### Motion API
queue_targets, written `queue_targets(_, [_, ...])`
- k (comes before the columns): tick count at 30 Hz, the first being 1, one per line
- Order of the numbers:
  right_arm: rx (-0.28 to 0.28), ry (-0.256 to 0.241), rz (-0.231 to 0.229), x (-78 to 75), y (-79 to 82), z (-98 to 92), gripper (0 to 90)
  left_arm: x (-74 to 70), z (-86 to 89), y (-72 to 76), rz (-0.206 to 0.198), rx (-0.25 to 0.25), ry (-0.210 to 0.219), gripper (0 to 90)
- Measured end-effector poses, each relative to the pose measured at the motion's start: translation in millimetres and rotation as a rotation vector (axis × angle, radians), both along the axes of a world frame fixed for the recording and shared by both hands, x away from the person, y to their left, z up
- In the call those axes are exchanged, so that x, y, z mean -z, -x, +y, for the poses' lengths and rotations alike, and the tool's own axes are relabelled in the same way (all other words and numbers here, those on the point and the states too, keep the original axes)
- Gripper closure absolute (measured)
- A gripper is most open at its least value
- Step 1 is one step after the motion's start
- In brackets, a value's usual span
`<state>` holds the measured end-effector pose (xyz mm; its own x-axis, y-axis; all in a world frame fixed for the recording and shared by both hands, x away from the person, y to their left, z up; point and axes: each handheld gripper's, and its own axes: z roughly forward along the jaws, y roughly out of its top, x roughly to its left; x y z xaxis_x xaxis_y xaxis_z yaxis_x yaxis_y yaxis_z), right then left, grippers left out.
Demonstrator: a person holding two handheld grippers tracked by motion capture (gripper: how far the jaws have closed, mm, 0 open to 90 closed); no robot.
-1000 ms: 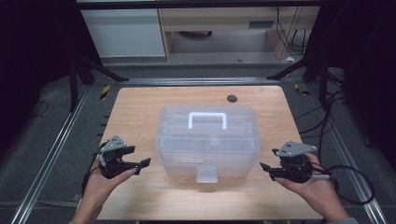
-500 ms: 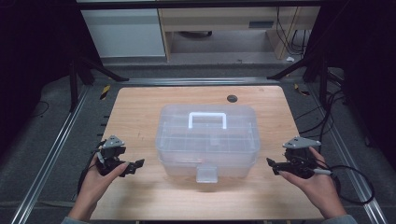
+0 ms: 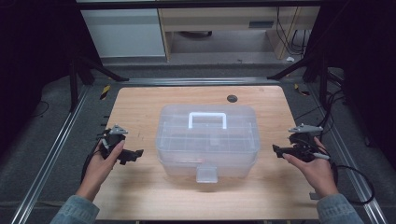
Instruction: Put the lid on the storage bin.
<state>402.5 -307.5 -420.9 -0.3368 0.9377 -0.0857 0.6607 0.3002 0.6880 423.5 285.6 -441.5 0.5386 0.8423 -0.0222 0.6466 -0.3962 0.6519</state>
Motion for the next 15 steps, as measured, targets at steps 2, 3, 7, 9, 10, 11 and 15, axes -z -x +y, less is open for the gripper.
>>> queue_targets(2, [0.006, 0.003, 0.003, 3.8, -8.3, -3.2, 14.0, 3.0, 0.4, -7.1, 0.004, -0.014, -0.010, 4.2])
queue_targets(3, [0.006, 0.003, 0.003, 3.8, -8.3, -3.2, 14.0, 3.0, 0.4, -7.1, 0.004, -0.014, -0.010, 4.2])
queue_targets(7, [0.013, 0.006, 0.013, 11.3, -21.7, -4.8, 15.3, 11.2, 1.6, -19.6, 0.007, -0.045, -0.038, 4.5])
queue_targets(9, [0.022, 0.014, 0.018, 15.7, -28.2, -4.5, 15.6, 15.7, 1.0, -25.3, 0.013, -0.055, -0.049, 4.6])
queue_targets(10, [0.027, 0.017, 0.022, 19.7, -34.4, -3.6, 16.2, 19.7, -0.1, -30.0, 0.011, -0.070, -0.061, 4.6])
queue_targets(11, [0.027, 0.017, 0.022, 19.7, -34.4, -3.6, 16.2, 19.7, -0.1, -30.0, 0.011, -0.070, -0.061, 4.6])
queue_targets(15, [0.028, 0.053, 0.021, 27.8, -47.3, -2.6, 15.5, 28.8, -1.8, -38.8, 0.020, -0.079, -0.081, 4.7])
